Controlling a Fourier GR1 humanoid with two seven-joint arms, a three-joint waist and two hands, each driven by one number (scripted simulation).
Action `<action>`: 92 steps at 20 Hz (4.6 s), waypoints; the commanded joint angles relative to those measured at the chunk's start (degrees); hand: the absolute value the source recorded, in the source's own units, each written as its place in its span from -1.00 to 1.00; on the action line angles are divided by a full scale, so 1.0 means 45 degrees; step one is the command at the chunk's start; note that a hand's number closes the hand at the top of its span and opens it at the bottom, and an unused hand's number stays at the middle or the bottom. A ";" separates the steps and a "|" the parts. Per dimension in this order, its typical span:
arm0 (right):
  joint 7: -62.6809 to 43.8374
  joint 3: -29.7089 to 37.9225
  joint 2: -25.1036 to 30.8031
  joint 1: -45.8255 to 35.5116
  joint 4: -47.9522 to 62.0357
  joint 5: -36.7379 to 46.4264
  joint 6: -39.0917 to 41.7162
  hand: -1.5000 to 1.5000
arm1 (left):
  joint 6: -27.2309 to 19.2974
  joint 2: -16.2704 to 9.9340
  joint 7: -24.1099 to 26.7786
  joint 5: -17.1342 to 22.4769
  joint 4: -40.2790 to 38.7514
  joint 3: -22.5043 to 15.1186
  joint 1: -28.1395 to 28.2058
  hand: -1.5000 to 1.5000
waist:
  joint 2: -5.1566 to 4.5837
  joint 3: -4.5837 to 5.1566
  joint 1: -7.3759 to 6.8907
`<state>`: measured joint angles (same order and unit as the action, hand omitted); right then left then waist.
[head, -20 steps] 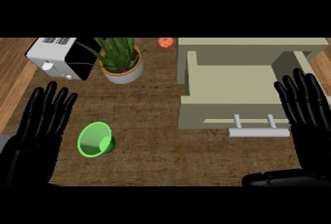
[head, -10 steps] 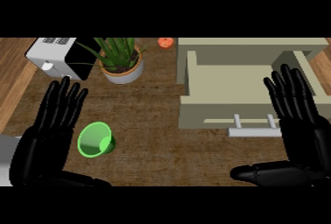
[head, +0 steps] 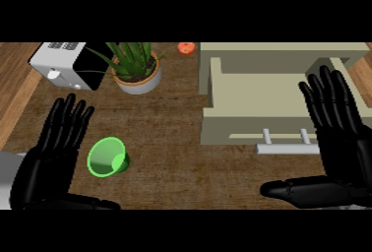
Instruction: Pick up the cup, place it into the drawer and close the drawer
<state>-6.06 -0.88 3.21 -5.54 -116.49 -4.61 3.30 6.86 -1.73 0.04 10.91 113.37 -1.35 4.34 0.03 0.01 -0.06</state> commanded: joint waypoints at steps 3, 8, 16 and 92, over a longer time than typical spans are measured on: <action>-0.0584 0.0621 0.0340 -0.0423 -0.0185 -0.0421 0.0139 -1.00 | -0.0037 -0.0164 -0.0272 0.0080 -0.0512 0.0465 -0.0197 -1.00 | -0.0003 0.0000 0.0006; 0.0348 0.1161 0.0575 0.0465 -0.0064 -0.1043 0.0864 -1.00 | 0.0106 -0.0164 0.0125 -0.0090 -0.1024 0.0582 0.0568 -1.00 | -0.0001 -0.0003 0.0014; -0.0569 0.0595 0.0148 -0.0162 -0.0494 -0.0512 0.0112 -1.00 | 0.0781 -0.0447 0.2656 -0.0433 -0.3849 0.1462 0.0615 -1.00 | -0.0003 0.0001 -0.0003; -0.1291 0.0729 0.0295 0.0064 -0.1194 -0.0847 0.0713 -1.00 | 0.3450 -0.1386 1.3526 -0.0590 -1.9431 0.3234 -0.5568 1.00 | -0.0029 0.0018 0.0138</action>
<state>-9.99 2.55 4.39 -5.43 -119.87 -8.37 7.04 20.67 -8.03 54.26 6.78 26.22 11.35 -19.59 -0.15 0.08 0.46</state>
